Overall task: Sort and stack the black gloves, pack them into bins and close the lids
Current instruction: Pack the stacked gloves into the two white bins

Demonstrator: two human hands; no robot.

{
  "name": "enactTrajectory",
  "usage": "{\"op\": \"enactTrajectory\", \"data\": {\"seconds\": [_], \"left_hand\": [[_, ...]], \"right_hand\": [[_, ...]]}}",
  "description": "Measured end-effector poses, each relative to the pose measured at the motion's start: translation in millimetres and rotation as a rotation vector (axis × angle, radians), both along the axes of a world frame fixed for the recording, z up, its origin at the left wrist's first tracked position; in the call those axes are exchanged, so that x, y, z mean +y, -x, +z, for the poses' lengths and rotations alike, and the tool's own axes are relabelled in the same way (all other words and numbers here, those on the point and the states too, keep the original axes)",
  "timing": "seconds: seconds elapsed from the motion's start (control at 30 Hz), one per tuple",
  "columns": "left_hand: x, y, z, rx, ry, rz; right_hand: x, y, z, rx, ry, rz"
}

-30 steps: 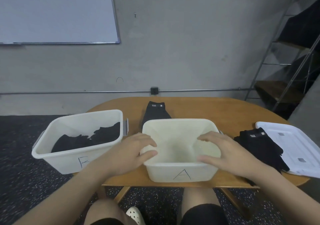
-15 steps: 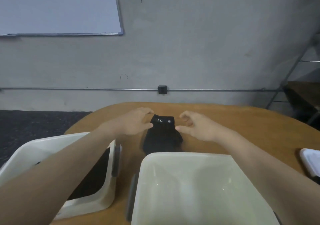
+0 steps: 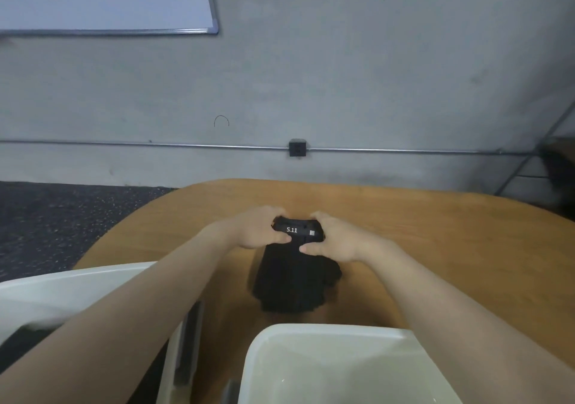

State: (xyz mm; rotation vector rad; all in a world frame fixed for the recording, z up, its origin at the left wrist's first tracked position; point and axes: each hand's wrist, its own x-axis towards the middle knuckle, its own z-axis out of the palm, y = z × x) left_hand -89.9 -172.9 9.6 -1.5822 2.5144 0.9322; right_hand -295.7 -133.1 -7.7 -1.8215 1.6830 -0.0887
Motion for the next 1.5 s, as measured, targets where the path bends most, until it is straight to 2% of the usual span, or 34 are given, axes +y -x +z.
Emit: {"op": "enactTrajectory", "data": {"seconds": [0.17,0.43,0.6,0.73,1.27,1.5], "left_hand": [[-4,-4,-17,0.050,-0.072,0.073],[-6,1,-26,-0.012,-0.161,0.129],[-10,2,-22,0.079,-0.298,0.203],[-12,0,-21,0.191,-0.330,0.237],[-7,2,-10,0.437,-0.471,0.146],[-7,2,-13,0.432,-0.461,0.143]], "right_hand": [[1,-1,-15,-0.051,-0.001,-0.025],[-3,-3,-30,-0.187,-0.063,-0.136],[-4,-2,-34,-0.252,-0.089,-0.203],[-3,-1,-36,-0.285,-0.107,-0.254],[6,4,-26,-0.372,-0.146,-0.247],[4,6,-25,-0.387,-0.141,-0.247]]}}
